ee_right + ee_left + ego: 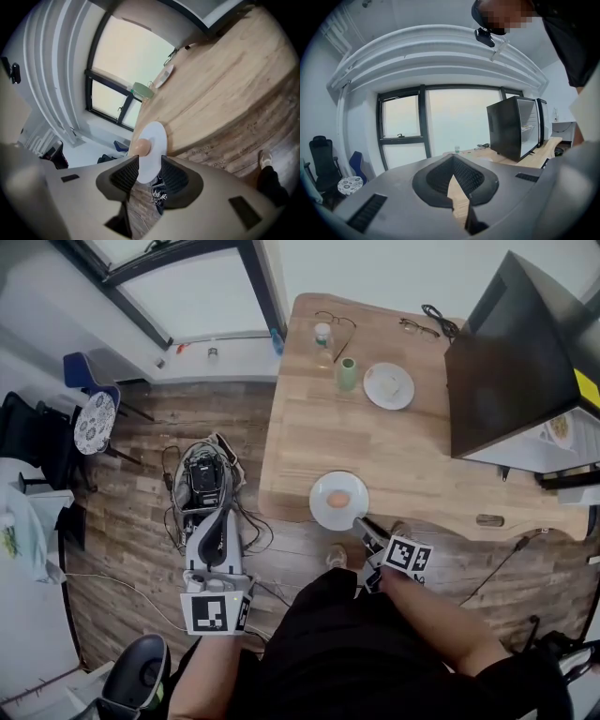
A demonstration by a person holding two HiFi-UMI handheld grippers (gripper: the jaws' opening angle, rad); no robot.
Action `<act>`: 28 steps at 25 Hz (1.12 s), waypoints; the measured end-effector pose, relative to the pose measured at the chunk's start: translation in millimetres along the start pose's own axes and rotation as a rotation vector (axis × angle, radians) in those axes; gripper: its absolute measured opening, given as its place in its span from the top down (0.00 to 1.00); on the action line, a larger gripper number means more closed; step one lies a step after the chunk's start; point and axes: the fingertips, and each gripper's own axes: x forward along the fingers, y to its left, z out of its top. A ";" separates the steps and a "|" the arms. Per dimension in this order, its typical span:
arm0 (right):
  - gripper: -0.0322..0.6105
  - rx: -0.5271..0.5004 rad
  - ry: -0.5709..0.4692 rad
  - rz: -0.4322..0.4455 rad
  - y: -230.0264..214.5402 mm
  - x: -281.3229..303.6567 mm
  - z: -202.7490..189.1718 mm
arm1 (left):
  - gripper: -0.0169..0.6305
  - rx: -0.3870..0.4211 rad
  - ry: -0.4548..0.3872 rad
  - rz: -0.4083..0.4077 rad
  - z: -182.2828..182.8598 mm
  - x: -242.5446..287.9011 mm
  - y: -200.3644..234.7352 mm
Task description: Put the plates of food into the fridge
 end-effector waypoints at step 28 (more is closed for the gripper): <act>0.72 0.315 0.017 -0.028 -22.7 45.6 -18.5 | 0.97 0.029 0.047 0.043 -12.2 -26.1 6.8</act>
